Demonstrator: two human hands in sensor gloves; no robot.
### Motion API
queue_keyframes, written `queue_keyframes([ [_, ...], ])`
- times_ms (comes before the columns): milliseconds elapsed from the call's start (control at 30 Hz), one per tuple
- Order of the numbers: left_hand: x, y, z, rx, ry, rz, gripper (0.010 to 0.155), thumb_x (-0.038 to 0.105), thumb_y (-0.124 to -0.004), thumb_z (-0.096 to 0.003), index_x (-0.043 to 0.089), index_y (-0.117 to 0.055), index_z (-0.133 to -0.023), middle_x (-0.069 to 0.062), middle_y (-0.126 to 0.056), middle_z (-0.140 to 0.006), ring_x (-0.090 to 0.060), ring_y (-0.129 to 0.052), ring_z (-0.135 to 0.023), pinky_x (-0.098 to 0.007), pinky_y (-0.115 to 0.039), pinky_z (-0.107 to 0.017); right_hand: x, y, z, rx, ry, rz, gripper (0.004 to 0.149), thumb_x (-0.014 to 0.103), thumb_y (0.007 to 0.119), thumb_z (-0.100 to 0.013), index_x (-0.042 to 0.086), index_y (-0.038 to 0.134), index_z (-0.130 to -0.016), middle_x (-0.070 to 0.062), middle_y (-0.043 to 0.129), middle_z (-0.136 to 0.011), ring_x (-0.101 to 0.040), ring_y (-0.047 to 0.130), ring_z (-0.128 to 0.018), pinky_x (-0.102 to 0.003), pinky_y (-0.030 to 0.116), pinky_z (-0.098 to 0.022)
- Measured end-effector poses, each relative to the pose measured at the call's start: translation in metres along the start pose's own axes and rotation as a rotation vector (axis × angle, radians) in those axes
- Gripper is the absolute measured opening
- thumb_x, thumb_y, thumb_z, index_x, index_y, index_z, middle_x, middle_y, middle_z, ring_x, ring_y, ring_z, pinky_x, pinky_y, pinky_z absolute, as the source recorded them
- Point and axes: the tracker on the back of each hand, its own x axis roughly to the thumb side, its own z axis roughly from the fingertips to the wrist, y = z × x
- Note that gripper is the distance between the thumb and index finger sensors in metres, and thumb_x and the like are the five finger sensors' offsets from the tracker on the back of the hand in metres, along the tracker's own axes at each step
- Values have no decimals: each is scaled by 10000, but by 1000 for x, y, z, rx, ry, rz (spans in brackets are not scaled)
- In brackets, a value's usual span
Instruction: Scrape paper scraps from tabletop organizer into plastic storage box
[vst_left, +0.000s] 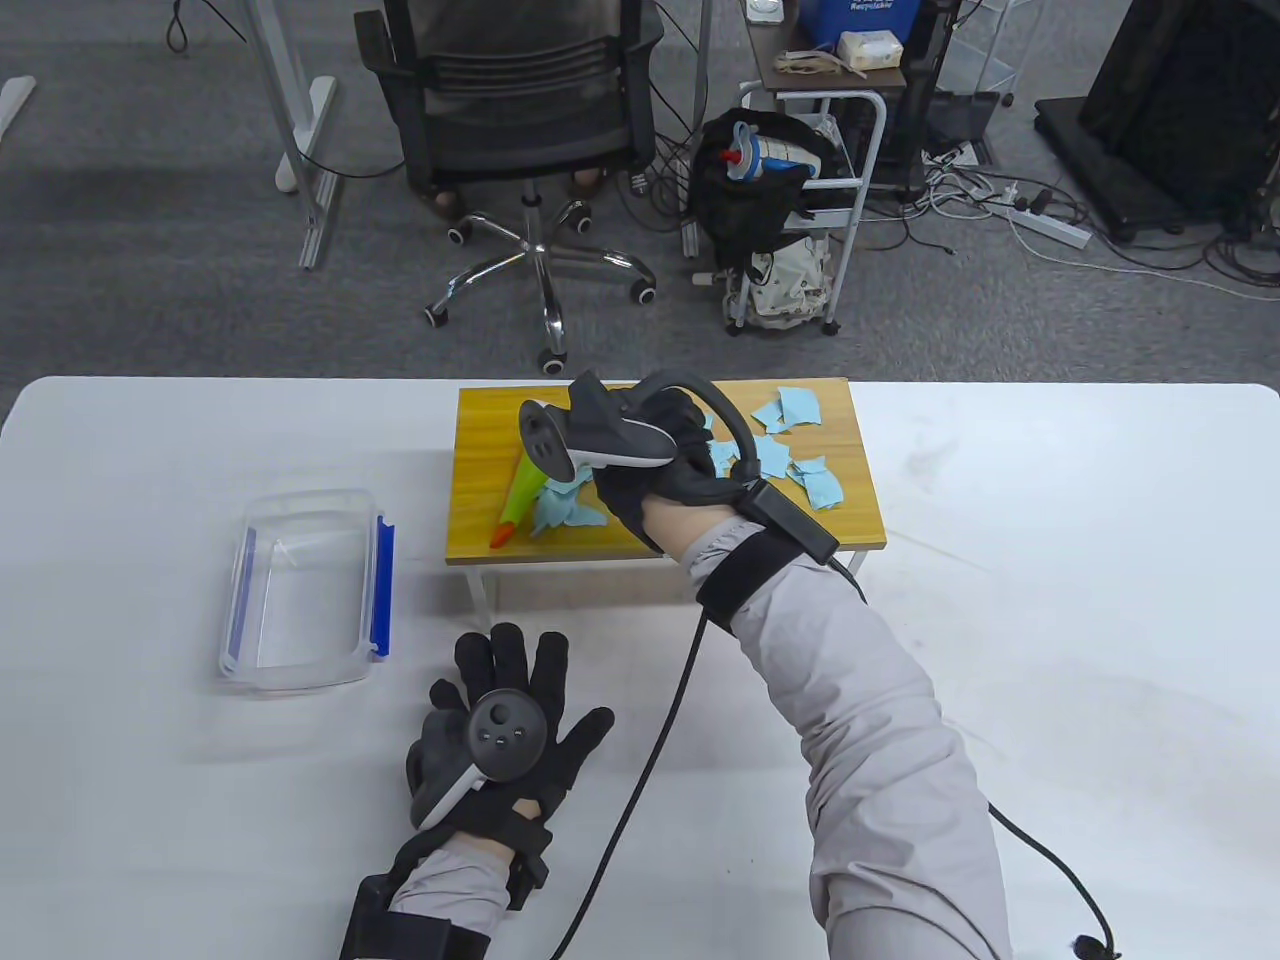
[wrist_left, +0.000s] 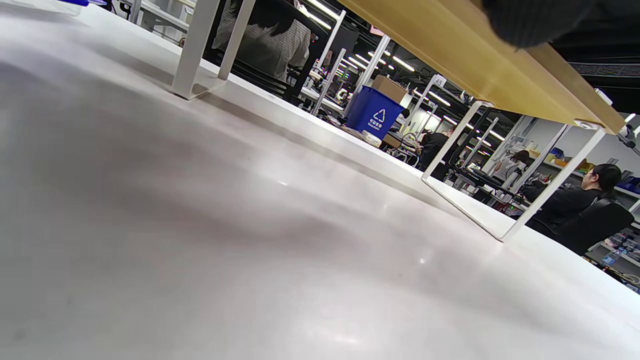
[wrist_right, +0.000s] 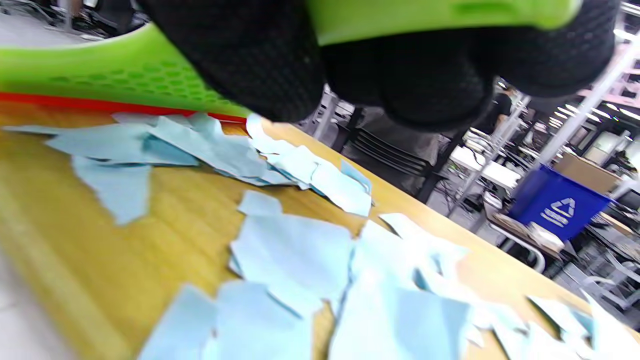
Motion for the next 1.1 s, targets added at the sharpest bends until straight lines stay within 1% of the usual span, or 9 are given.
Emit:
queue_keyframes([
  [200,1,0,0,-7,0,1,845,736,-581,-547,342,-116,-1132,-120,80,-1172,-483,122,-1038,-789,-72,-644,-17,2,0,34,96,26,526,235,950,-445,142,722,-911,-196,818,-817,-448,907,-592,-663,729,-487],
  [400,0,0,0,-3,3,3,845,735,-580,-547,338,-118,-1133,-120,79,-1172,-483,121,-1038,-789,-72,-644,-26,-11,6,-26,86,-71,550,203,936,-433,125,703,-925,-196,794,-842,-462,877,-632,-707,671,-522],
  [567,0,-1,-1,-13,4,1,845,735,-579,-548,336,-119,-1135,-146,78,-1169,-485,119,-1038,-789,-72,-643,-20,-14,9,57,-74,-168,589,119,901,-435,136,634,-959,-181,721,-907,-477,796,-740,-804,496,-603],
  [600,0,-1,-1,-14,4,1,844,734,-578,-549,338,-117,-1134,-120,77,-1172,-486,119,-1037,-789,-72,-643,-17,-12,9,78,-145,-187,589,109,903,-429,157,640,-954,-158,724,-913,-475,773,-775,-826,444,-618],
  [667,0,-1,-1,-15,5,2,841,733,-578,-549,338,-120,-1134,-144,76,-1170,-486,119,-1037,-789,-72,-643,-12,-8,9,85,-242,-197,582,107,920,-415,198,671,-932,-127,748,-906,-497,740,-839,-839,406,-629],
  [700,0,-1,-1,-15,5,3,841,732,-578,-550,337,-120,-1134,-144,75,-1170,-486,118,-1037,-789,-73,-643,-9,-4,8,95,-298,-179,579,108,923,-412,210,676,-926,-121,750,-906,-513,738,-849,-840,419,-623],
  [800,0,-1,-1,-14,7,8,839,731,-577,-550,336,-122,-1134,-144,74,-1170,-488,117,-1037,-789,-73,-642,-10,1,6,96,-279,-105,578,108,917,-421,258,663,-917,-94,727,-921,-485,798,-826,-826,500,-612],
  [967,0,-1,-1,-18,10,11,837,731,-575,-551,335,-123,-1135,-143,74,-1171,-487,115,-1037,-789,-75,-642,-21,3,4,-9,-231,69,554,61,900,-425,280,679,-883,-81,700,-933,-464,762,-863,-816,507,-622],
  [1100,-1,-1,0,-19,11,13,838,732,-573,-551,335,-122,-1135,-144,74,-1170,-489,116,-1036,-789,-75,-643,-28,4,4,-67,-221,141,552,45,890,-429,299,675,-870,-62,686,-942,-444,725,-899,-796,488,-653],
])
